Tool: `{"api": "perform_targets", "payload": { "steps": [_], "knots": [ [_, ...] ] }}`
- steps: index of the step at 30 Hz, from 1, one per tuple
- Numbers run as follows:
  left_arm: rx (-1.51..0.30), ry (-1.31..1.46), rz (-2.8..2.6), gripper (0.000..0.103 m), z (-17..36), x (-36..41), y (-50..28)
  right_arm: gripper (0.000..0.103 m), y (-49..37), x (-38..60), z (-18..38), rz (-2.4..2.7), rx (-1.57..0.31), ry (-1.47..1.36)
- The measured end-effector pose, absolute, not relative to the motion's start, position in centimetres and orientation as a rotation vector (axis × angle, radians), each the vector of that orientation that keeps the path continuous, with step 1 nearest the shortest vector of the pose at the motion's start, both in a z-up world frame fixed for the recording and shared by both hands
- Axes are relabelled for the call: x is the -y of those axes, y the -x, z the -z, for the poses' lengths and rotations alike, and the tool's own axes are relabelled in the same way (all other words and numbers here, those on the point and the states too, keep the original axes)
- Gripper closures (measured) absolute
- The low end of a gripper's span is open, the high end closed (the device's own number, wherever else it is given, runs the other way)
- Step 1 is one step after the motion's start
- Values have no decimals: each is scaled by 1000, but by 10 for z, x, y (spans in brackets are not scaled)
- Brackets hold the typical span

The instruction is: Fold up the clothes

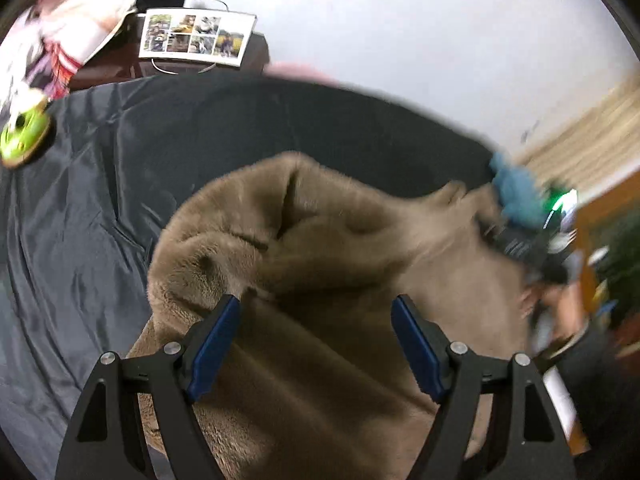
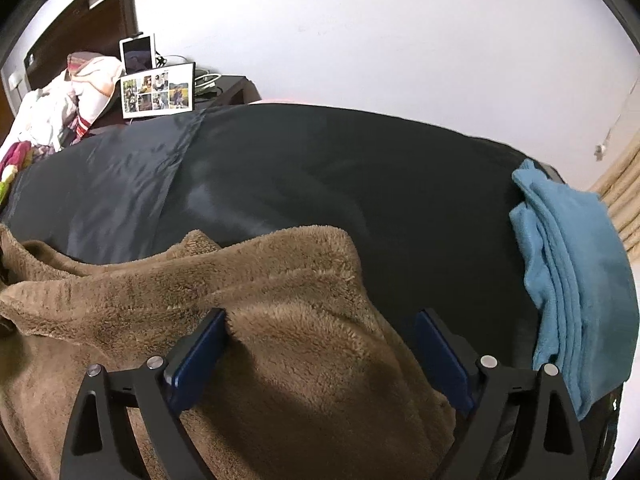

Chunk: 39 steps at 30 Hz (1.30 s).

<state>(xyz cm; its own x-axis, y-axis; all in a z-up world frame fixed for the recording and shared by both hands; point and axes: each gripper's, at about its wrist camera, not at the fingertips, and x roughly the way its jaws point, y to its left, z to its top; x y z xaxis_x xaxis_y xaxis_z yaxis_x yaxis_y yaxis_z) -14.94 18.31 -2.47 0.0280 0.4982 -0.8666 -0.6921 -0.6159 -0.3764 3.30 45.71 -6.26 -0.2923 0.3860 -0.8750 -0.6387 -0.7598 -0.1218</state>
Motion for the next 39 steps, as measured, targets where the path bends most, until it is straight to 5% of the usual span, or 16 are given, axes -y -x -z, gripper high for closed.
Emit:
{"api": "perform_targets", "payload": {
  "steps": [4, 9, 18, 29, 39],
  "knots": [
    [-314, 1499, -1791, 22, 47, -208, 153, 9, -32, -451, 63, -2085, -325, 1316],
    [-112, 1588, -1879, 22, 46, -210, 179, 9, -42, -438, 50, -2094, -258, 1264],
    [-33, 1594, -1824, 22, 51, -199, 183, 9, -80, -379, 23, -2268, -239, 1256],
    [-117, 1576, -1800, 22, 55, -155, 161, 2, -63, -440, 73, -2044, -236, 1359],
    [-152, 1498, -1884, 22, 12, -92, 107, 2, -104, -411, 32, -2182, -226, 1294]
  ]
}}
